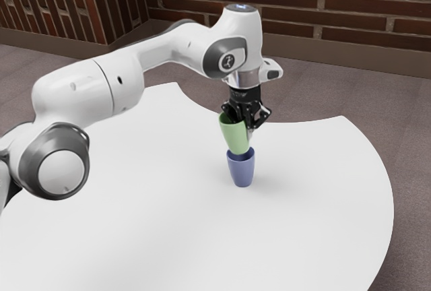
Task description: Place the left cup onto the right cup
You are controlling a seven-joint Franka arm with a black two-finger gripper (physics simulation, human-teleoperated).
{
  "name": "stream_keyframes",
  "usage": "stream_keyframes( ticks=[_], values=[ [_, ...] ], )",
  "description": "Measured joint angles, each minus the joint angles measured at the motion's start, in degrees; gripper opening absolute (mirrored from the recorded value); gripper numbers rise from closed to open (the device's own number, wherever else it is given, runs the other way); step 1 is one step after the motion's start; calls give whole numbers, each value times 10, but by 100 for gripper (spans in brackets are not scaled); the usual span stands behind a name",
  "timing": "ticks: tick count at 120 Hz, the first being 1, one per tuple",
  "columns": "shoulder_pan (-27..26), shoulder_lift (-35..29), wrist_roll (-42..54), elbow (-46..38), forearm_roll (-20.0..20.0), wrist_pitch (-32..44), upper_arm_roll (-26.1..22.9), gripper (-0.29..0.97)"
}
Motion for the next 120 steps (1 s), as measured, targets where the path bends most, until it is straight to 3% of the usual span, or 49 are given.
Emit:
stream_keyframes(
  ticks=[120],
  values=[
    [1, 17, 6, 0, 17, 25, 1, -11]
  ],
)
